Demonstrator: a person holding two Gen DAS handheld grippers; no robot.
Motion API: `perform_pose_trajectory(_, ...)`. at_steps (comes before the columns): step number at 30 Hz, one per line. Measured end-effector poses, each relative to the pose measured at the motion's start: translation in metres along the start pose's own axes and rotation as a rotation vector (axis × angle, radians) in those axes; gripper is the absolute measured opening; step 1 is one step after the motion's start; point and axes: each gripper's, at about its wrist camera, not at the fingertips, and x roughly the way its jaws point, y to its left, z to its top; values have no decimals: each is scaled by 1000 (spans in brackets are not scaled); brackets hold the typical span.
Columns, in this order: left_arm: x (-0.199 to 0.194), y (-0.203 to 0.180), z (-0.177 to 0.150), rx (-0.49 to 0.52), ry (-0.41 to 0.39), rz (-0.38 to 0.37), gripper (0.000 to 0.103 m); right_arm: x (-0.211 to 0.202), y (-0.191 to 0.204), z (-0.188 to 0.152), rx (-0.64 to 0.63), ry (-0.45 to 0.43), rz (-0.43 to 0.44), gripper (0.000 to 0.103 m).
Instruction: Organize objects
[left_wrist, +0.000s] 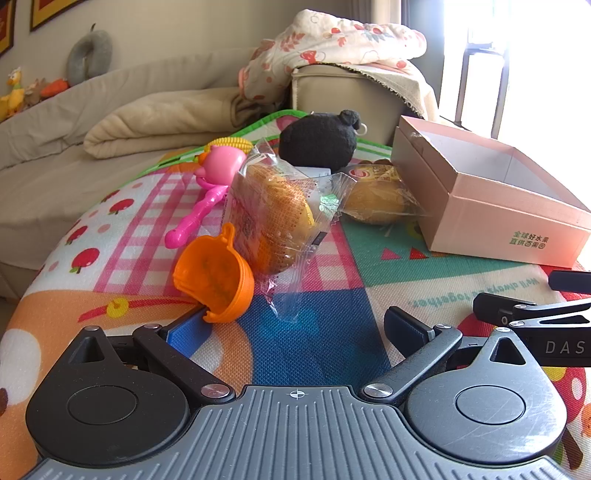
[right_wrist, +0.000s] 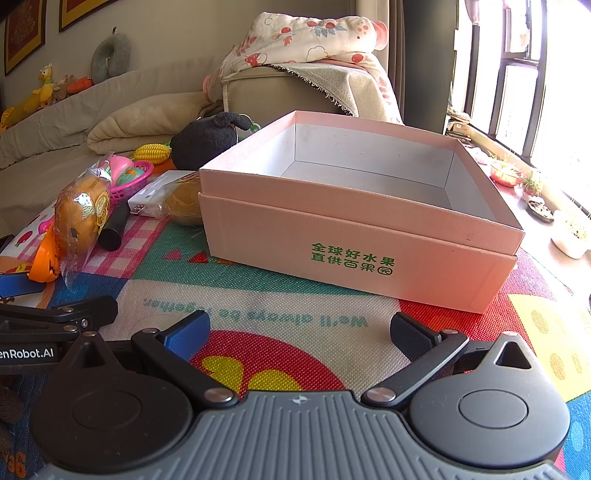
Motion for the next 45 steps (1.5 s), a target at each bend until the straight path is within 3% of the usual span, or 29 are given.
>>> perform_pose_trajectory(38,0,1,0,-1,0,-1,103,-4,-3,0,3,2,4,103)
perform_pose_trajectory(45,0,1,0,-1,3,-5,102,-3,-6,9,-14,83,42,103)
